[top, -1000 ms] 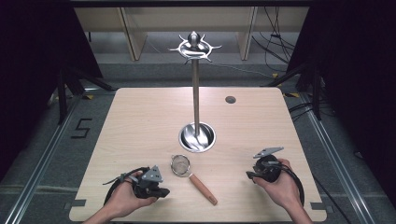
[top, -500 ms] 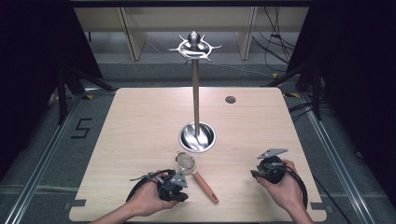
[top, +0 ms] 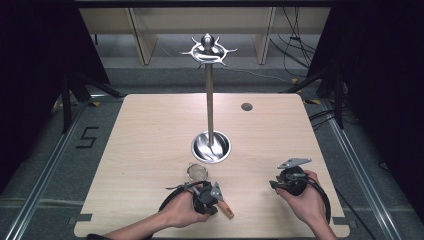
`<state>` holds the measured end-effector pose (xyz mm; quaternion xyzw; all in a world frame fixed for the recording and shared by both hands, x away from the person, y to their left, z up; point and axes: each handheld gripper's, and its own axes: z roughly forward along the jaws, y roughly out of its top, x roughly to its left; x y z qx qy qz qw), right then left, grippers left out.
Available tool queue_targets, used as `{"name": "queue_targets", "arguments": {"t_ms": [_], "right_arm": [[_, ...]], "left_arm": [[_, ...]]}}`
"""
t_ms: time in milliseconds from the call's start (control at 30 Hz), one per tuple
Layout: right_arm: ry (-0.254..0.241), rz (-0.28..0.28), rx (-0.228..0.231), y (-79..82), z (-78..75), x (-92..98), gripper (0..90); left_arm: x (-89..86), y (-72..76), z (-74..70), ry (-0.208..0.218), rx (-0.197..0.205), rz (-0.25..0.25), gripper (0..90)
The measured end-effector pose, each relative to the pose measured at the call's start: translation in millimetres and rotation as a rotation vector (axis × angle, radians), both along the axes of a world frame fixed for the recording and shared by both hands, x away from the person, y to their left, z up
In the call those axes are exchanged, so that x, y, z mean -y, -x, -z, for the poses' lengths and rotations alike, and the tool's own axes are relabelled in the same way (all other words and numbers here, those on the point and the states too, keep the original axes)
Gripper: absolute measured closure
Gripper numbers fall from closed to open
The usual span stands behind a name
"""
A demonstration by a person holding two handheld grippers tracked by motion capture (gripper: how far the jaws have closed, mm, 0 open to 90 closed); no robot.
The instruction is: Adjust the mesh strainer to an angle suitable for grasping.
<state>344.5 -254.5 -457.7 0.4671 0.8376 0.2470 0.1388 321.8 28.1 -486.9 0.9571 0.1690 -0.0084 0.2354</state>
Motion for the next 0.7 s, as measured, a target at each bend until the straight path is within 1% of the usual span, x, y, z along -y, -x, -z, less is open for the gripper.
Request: {"name": "queue_targets", "arguments": {"t_ms": [33,67,100,133,167,200,233,300,333,367,400,433,500,533,567,633,667,700], "right_arm": [[-0.001,0.001,0.002,0.2,-0.3,0.1,66.2],[-0.002,0.000,0.005,0.1,-0.4,0.3,66.2],[-0.012,0.010,0.012,0.2,-0.1,-0.1,66.2],[-0.012,0.009,0.017,0.0,0.0,0.3,66.2],[-0.007,0.000,0.026,-0.5,0.7,1.0,66.2],[-0.013,0.008,0.009,-0.2,-0.4,0.4,66.2],[-0.014,0.007,0.009,-0.3,-0.4,0.4,66.3],[-0.011,0.007,0.013,-0.5,-0.4,0.2,66.3],[-0.010,0.004,0.017,-0.9,-0.3,0.3,66.3],[-0.010,0.004,0.018,-1.0,-0.3,0.1,66.3],[-0.010,0.006,0.008,-0.8,-0.5,-0.4,66.3],[-0.011,0.006,0.008,-0.8,-0.3,-0.5,66.3],[-0.011,0.005,0.009,-0.8,-0.4,-0.4,66.4],[-0.011,0.002,0.021,-1.4,-0.1,0.3,66.4],[-0.015,0.007,0.010,-0.9,-0.6,0.4,66.4],[-0.015,0.010,0.012,-1.0,-0.6,1.2,66.5],[-0.011,-0.002,0.028,-2.1,0.3,3.3,66.5],[-0.021,0.017,0.013,-1.3,-0.5,2.8,66.5]], "left_arm": [[2.4,-0.3,0.6,-0.003,-0.004,-0.002,89.2],[5.3,-0.8,1.2,0.009,-0.007,-0.012,89.2],[8.9,-1.5,0.7,0.001,-0.001,-0.013,89.2],[11.0,-1.0,0.3,-0.003,0.001,-0.016,89.2],[14.8,-0.9,0.7,0.002,0.011,-0.020,89.2],[16.9,-2.7,0.2,-0.010,0.014,-0.005,89.2],[18.4,-3.3,-0.6,-0.021,0.010,0.000,89.2],[22.7,-8.1,-2.1,-0.046,0.020,0.028,89.2],[24.9,-9.6,-2.0,-0.042,0.024,0.026,89.2],[29.0,-11.5,-1.4,-0.036,0.011,0.006,89.1],[31.6,-13.9,-0.9,-0.025,0.012,0.002,89.1],[34.3,-15.4,-1.2,-0.023,0.005,-0.013,89.1],[39.3,-19.4,-0.8,-0.014,0.005,-0.021,89.1],[41.1,-21.4,-0.9,-0.020,0.010,-0.016,89.1],[43.2,-22.8,-0.7,-0.017,0.010,-0.023,89.1],[48.0,-26.3,-1.1,-0.021,0.012,-0.028,89.1],[50.0,-27.8,-1.1,-0.022,0.016,-0.025,89.1],[52.2,-28.1,-1.5,-0.020,0.010,-0.035,89.1]]}}
